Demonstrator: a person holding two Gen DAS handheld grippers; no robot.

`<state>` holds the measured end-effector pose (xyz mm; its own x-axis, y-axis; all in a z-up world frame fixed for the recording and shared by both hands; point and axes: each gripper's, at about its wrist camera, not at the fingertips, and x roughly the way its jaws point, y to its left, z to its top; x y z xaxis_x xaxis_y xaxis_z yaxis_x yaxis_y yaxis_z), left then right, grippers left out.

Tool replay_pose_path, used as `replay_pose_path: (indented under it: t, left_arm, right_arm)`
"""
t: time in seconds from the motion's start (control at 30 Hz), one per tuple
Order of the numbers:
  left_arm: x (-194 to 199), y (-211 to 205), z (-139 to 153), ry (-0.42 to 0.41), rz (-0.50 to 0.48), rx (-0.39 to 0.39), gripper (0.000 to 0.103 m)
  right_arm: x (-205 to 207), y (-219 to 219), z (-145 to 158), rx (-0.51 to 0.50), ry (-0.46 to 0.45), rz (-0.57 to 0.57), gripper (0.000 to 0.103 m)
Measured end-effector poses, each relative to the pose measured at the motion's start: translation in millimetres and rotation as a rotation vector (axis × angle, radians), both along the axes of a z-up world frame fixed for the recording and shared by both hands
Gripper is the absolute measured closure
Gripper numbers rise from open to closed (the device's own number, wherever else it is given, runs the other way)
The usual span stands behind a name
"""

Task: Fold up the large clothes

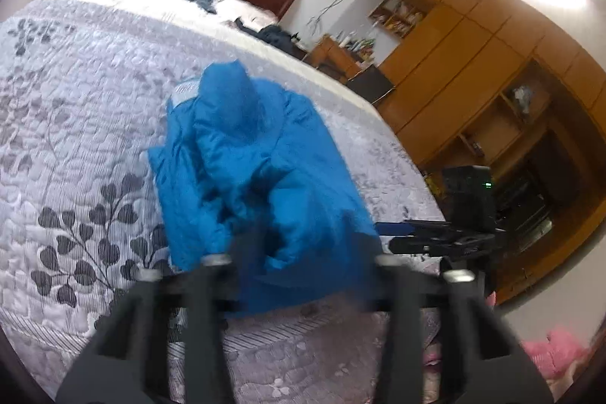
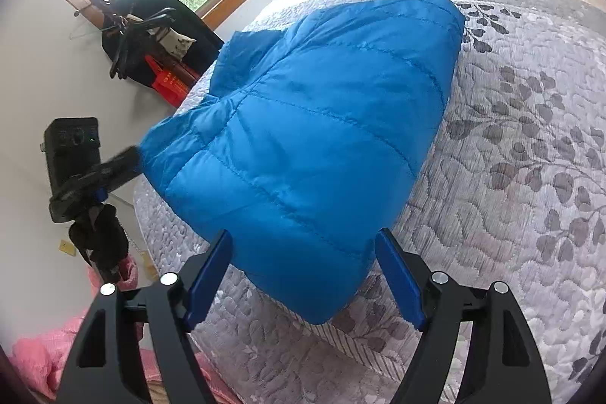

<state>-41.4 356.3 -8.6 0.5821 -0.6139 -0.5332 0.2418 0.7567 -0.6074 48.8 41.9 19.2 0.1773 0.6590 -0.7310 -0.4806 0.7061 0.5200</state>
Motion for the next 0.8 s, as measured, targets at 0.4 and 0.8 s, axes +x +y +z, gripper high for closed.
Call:
replay_pose_path:
  t: [0.4, 0.8]
  left_arm:
    - [-3.7, 37.8, -85.6, 0.214, 0.028, -0.169, 0.093]
    - [2.1, 32.4, -116.6, 0.233, 0.011, -0.162, 0.09]
  right_arm:
    - [6.2, 16.9, -14.6, -0.06, 0.006, 0.014, 0.024]
    - [12.5, 28.8, -28.2, -0.052, 0.025, 0.016, 0.024]
